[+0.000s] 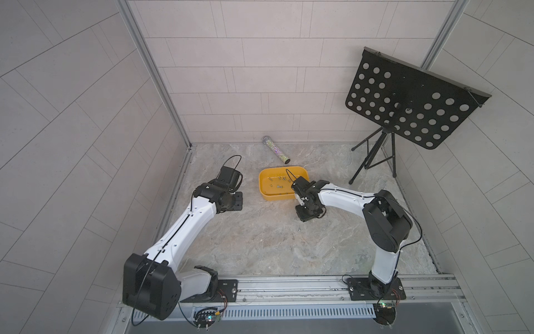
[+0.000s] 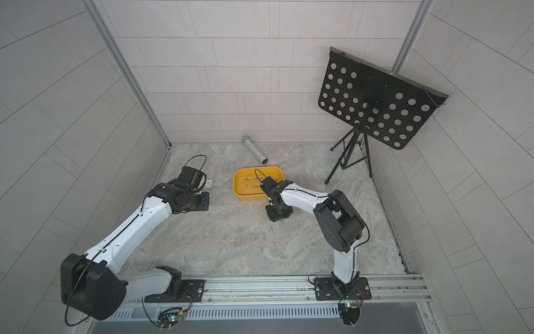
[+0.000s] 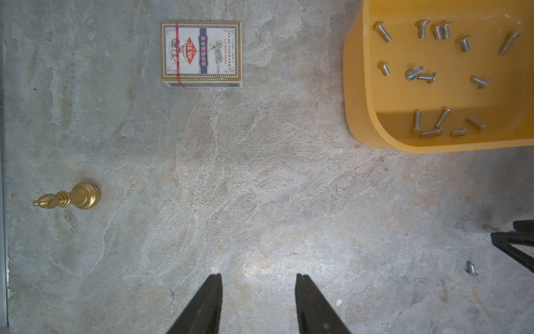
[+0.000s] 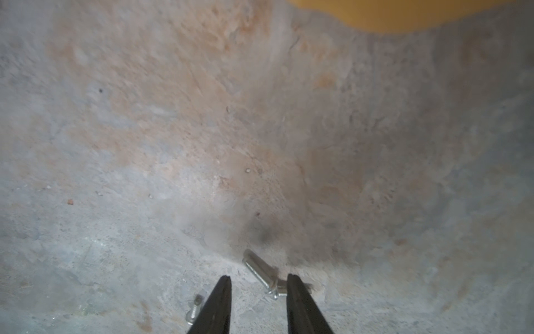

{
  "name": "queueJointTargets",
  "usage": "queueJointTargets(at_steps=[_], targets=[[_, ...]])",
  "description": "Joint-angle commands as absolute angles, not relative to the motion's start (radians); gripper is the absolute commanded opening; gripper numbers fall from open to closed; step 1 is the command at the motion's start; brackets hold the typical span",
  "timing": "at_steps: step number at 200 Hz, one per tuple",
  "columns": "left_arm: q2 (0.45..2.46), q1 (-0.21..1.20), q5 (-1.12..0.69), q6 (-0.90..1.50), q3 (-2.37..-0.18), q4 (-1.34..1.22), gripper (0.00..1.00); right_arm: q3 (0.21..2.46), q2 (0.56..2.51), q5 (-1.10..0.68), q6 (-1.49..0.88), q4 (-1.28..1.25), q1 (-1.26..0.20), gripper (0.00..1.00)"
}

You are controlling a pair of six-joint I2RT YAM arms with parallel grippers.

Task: Put the screws on the desktop into the storage box
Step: Pick up the screw from the center of the board.

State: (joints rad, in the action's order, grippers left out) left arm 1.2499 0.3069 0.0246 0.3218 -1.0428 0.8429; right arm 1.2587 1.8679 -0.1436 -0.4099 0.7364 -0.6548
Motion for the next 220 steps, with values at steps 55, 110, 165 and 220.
queueJointTargets(at_steps=[55, 110, 165, 220], targets=[[1.235, 0.298, 0.02, 0.32, -1.034, 0.847, 0.49, 1.278, 1.925, -0.128, -0.388, 0.754, -0.663, 0.36], [1.234, 0.295, 0.02, 0.319, -1.032, 0.848, 0.49, 1.268, 1.93, -0.127, -0.392, 0.762, -0.665, 0.25], [1.234, 0.294, 0.019, 0.319, -1.032, 0.848, 0.49, 1.27, 1.931, -0.127, -0.396, 0.765, -0.668, 0.12], [1.235, 0.294, 0.017, 0.318, -1.033, 0.848, 0.49, 1.285, 1.925, -0.12, -0.399, 0.774, -0.671, 0.01]])
